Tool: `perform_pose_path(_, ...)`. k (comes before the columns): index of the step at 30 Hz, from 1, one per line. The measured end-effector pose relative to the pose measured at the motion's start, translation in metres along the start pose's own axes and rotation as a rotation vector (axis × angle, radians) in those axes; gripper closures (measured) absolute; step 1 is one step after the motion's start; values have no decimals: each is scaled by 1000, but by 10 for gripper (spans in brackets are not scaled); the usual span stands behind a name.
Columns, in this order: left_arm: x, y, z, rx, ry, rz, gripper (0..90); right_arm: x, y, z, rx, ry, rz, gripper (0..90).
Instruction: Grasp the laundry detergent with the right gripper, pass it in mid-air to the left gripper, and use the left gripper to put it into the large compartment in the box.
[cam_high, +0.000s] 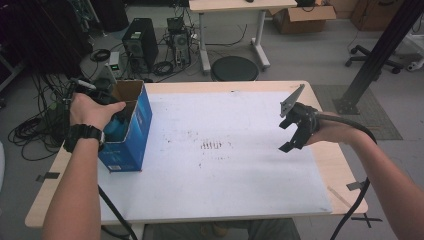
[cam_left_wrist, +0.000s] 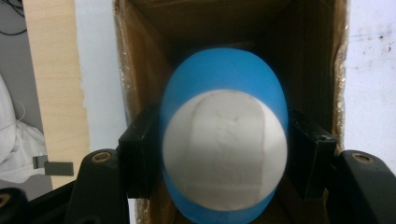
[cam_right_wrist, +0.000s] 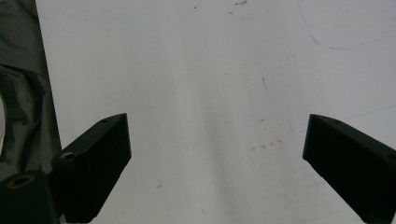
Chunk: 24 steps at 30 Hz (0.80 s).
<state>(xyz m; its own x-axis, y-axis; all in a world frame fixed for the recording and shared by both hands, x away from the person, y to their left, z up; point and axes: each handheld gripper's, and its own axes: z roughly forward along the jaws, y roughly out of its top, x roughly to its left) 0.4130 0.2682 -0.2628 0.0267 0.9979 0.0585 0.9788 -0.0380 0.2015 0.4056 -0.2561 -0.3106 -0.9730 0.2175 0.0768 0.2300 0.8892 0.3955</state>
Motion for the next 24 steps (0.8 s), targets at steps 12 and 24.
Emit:
perform_pose_path(12,-2,-1,9,13,13,14,381,1,-3,2,-4,6,3,77)
perform_pose_path(24,-5,-1,10,24,21,21,376,1,-3,3,-2,7,4,77)
